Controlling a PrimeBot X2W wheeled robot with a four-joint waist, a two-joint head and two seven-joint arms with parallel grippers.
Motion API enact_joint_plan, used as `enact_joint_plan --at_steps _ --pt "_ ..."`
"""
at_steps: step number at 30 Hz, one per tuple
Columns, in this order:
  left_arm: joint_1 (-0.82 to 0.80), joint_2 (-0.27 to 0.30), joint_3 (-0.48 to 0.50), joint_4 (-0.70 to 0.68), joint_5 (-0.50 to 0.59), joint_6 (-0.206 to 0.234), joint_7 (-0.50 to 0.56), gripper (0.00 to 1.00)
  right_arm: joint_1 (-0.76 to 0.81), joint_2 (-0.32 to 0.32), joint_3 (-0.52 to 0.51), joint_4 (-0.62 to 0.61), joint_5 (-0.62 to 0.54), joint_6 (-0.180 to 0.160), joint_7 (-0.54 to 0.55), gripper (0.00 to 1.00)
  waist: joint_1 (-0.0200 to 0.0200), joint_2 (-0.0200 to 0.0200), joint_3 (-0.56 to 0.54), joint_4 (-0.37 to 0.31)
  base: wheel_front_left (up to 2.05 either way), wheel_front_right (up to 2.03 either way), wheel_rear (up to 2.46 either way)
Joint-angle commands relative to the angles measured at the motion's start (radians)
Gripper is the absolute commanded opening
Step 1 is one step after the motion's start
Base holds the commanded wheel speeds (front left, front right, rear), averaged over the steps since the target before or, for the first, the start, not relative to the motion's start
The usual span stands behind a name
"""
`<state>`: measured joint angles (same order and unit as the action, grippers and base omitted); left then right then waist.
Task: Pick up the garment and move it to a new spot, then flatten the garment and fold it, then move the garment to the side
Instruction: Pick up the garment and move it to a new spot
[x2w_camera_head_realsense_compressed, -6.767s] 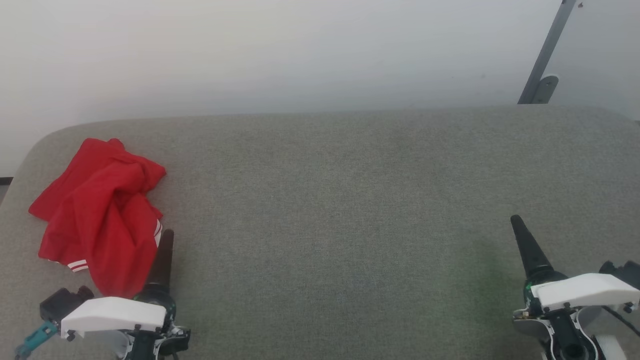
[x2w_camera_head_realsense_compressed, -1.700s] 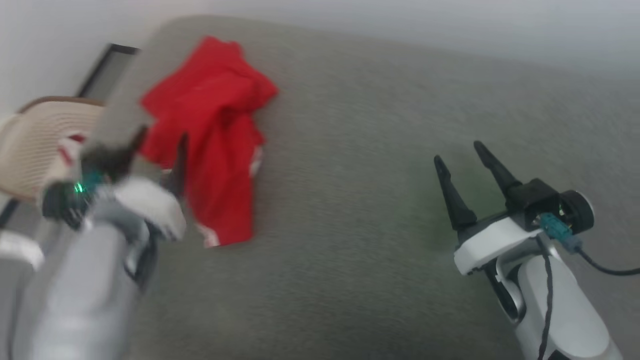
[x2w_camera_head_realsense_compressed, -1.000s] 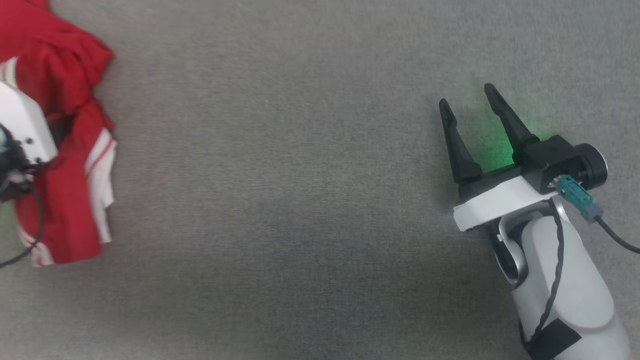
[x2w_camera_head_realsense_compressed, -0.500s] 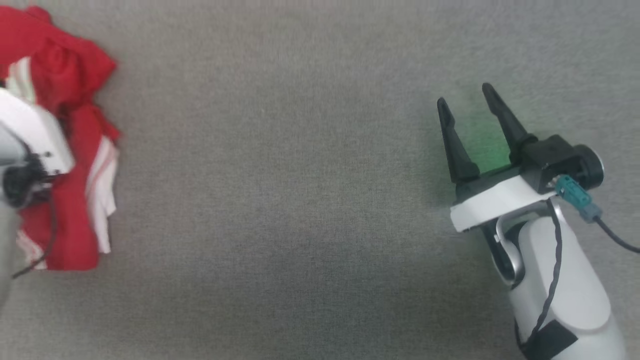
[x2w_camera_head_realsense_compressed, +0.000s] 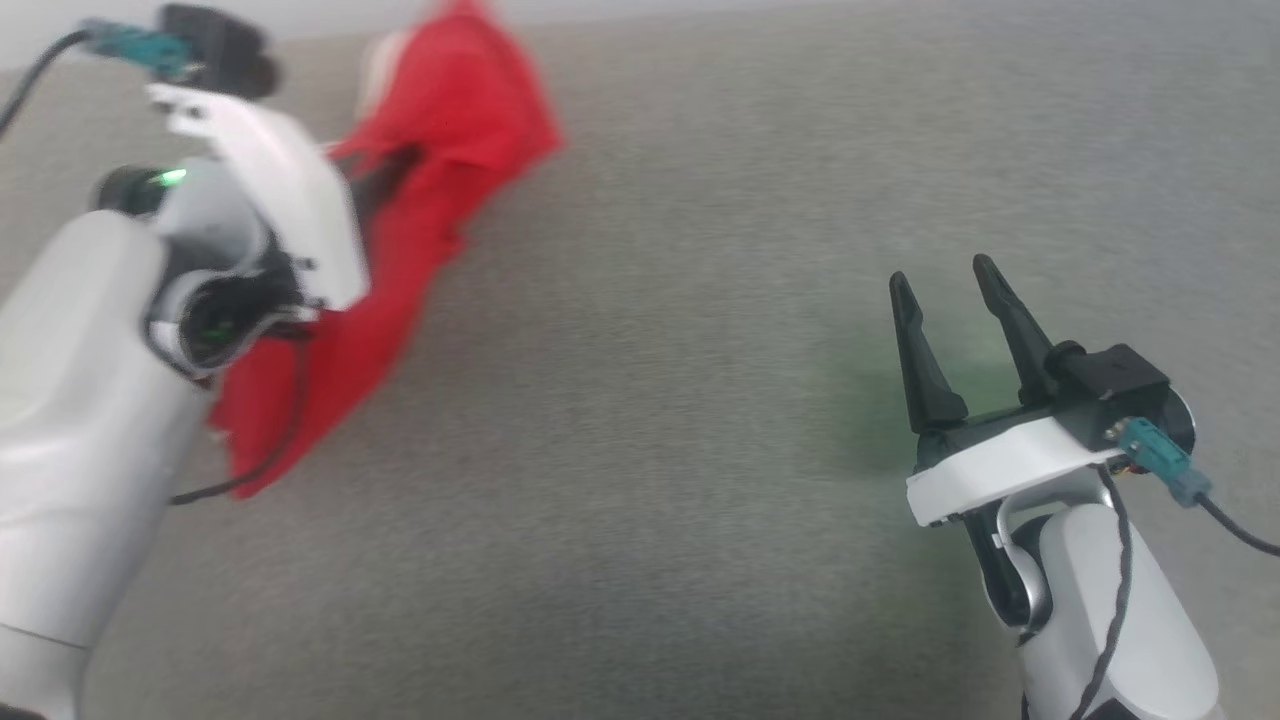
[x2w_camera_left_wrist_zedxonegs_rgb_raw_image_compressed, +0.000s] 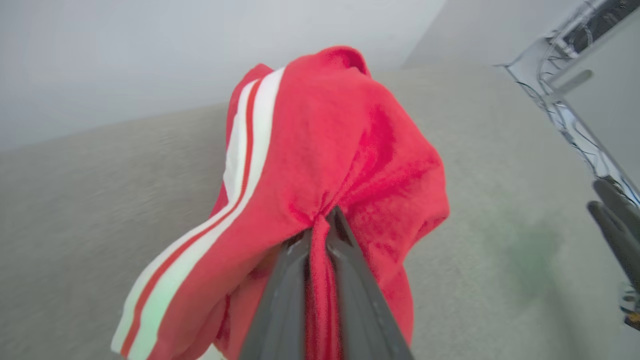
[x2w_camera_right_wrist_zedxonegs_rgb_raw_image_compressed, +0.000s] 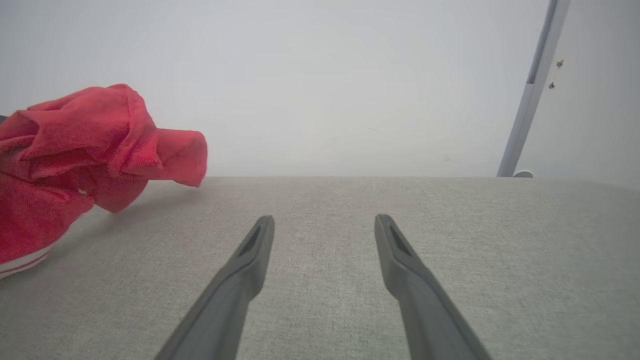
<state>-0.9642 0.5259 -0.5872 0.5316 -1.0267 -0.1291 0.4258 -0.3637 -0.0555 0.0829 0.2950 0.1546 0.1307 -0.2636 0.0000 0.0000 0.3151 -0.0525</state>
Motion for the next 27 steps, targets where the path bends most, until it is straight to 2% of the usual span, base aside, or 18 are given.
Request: enact_joint_plan --at_steps 1,2,5,10,14,16,21,27 --pt "-0.014 -0.015 -0.022 -0.058 -0.027 -0.001 0.028 0.0 0.012 0.006 0.0 -0.01 0.031 0.0 -0.001 1.0 0.0 0.0 -0.004 -0.055 0.0 0.0 0.0" --pt "-0.014 -0.015 -0.022 -0.058 -0.027 -0.001 0.028 0.0 0.012 0.006 0.0 -0.01 0.031 0.0 -0.001 1.0 0.0 0.0 -0.004 -0.055 0.0 0.0 0.0" --pt "-0.032 -0.032 -0.066 -0.15 -0.056 -0.001 0.075 0.0 0.012 0.005 0.007 -0.02 0.085 0.0 -0.001 1.0 0.0 0.0 0.006 -0.119 0.0 0.0 0.0" --pt "-0.092 -0.118 -0.096 -0.223 -0.109 -0.001 0.125 0.0 0.019 0.005 0.017 -0.032 0.163 0.0 -0.001 1.0 0.0 0.0 0.038 -0.233 0.0 0.0 0.0" --pt "-0.156 -0.191 -0.072 -0.166 -0.135 0.019 0.118 0.0 0.031 0.006 0.017 -0.032 0.212 0.0 -0.001 1.0 0.0 0.0 0.069 -0.309 0.0 0.0 0.0" --pt "-0.186 -0.207 -0.07 -0.109 -0.127 0.026 0.11 0.0 0.03 0.006 0.014 -0.034 0.231 0.0 -0.001 1.0 0.0 0.0 0.086 -0.341 0.0 0.0 0.0" --pt "-0.24 -0.147 -0.105 0.118 -0.041 0.021 0.104 0.0 0.022 0.006 0.026 -0.038 0.289 0.0 -0.001 1.0 0.0 0.0 0.128 -0.419 0.0 0.0 0.0" --pt "-0.249 -0.066 -0.227 0.273 0.055 0.004 0.185 0.0 0.018 0.006 0.036 -0.049 0.321 0.0 -0.001 1.0 0.0 0.0 0.152 -0.448 0.0 0.0 0.0"
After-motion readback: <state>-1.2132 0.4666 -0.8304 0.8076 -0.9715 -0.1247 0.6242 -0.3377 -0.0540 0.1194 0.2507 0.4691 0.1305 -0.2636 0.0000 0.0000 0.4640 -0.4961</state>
